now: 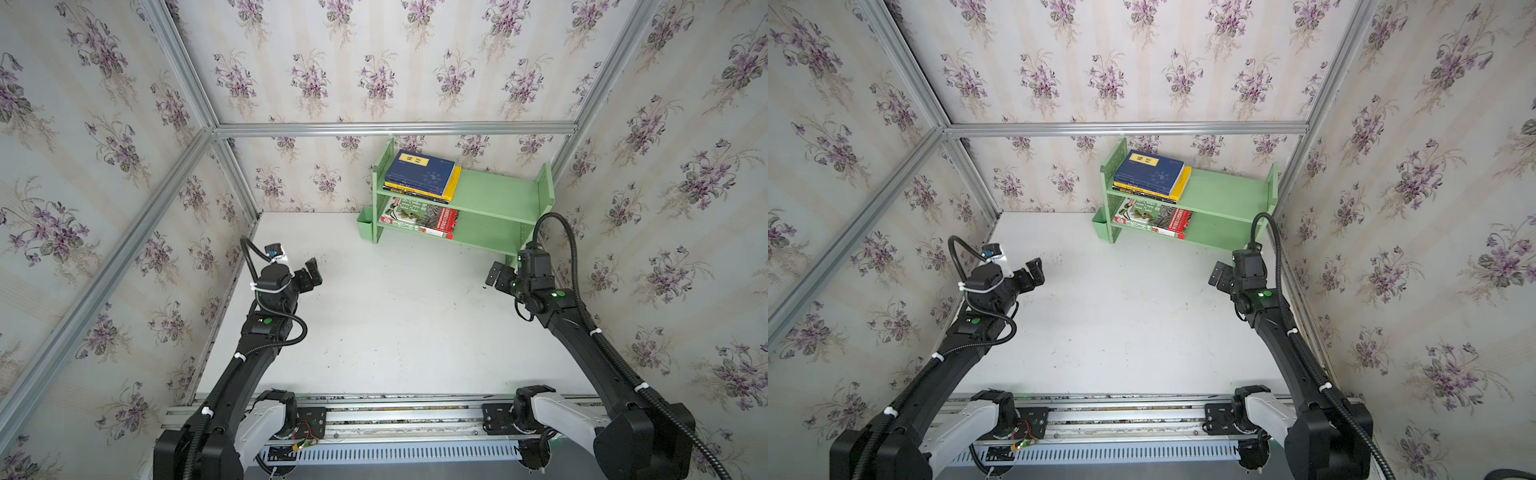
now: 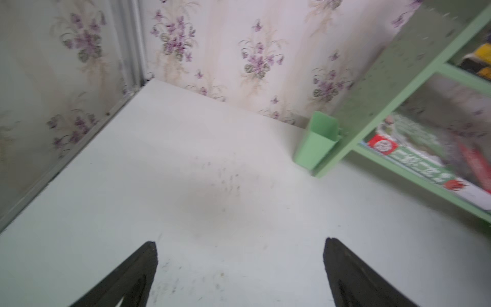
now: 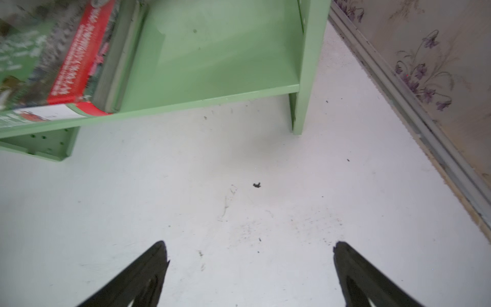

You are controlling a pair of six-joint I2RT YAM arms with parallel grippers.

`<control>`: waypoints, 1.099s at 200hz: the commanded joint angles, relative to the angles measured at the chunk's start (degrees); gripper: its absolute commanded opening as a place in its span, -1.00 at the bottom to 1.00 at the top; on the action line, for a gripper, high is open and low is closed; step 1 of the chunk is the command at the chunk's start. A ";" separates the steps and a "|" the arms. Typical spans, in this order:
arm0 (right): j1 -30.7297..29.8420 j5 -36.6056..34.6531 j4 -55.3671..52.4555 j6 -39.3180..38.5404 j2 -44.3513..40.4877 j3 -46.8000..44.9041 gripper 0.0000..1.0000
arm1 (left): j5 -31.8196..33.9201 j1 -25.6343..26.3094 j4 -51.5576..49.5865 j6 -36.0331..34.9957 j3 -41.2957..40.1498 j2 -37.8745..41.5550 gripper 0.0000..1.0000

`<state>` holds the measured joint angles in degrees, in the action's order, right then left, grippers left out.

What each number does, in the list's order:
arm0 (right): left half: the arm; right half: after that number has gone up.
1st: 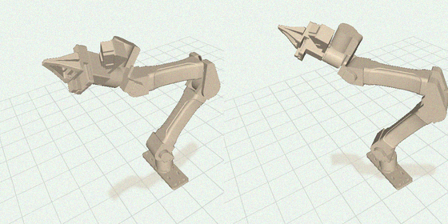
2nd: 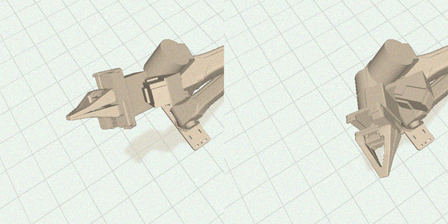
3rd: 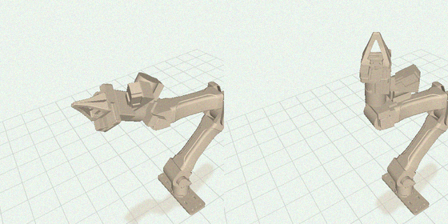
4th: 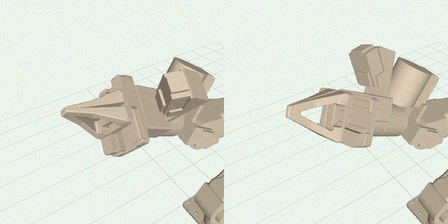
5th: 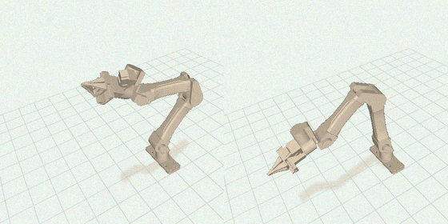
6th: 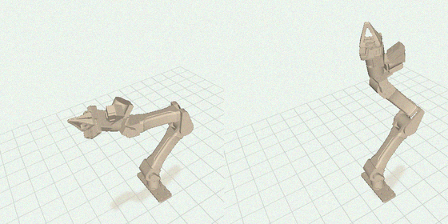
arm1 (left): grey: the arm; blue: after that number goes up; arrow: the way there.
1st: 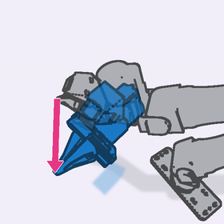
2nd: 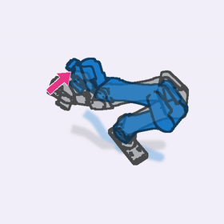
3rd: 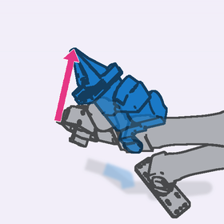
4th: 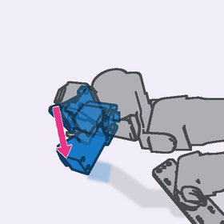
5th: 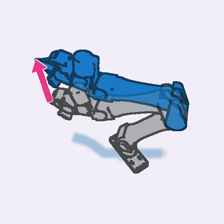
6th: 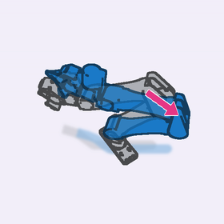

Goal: Stacking books/files
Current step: Reset both arms

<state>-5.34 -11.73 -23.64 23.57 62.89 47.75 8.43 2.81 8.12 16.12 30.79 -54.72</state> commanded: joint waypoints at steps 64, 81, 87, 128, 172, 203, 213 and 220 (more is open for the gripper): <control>-0.06 -6.40 31.77 -13.41 11.64 -10.82 0.99 | 7.80 -4.61 22.12 -7.99 -13.25 1.06 0.99; -0.06 -5.34 35.12 -14.99 15.11 -10.66 0.99 | 9.43 -4.65 23.48 -7.75 -14.41 0.10 0.99; -0.04 -5.21 36.10 -15.39 16.14 -10.53 0.99 | 10.28 -4.74 24.78 -7.23 -15.04 -0.31 0.99; -0.08 -5.06 39.75 -16.74 20.95 -10.22 0.99 | 12.22 -5.51 34.03 -6.83 -18.22 -5.05 0.99; -0.06 -4.02 43.21 -18.20 22.22 -11.92 0.99 | 8.78 -6.03 39.99 -5.20 -17.79 -10.57 0.99; 0.31 -4.95 49.98 -19.28 18.98 -17.00 0.99 | 8.04 -6.06 41.71 -5.55 -18.40 -11.15 0.99; 1.17 -3.17 51.83 -19.44 18.11 -18.35 0.99 | 6.38 -5.96 43.86 -6.59 -18.99 -11.68 0.99; 1.84 -2.37 52.36 -19.27 17.86 -18.76 0.99 | 5.80 -5.73 43.99 -7.24 -19.01 -11.73 0.99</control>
<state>-4.86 -15.99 21.15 4.91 82.19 30.70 16.86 -3.22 46.33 10.68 12.25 -66.11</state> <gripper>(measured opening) 0.996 0.996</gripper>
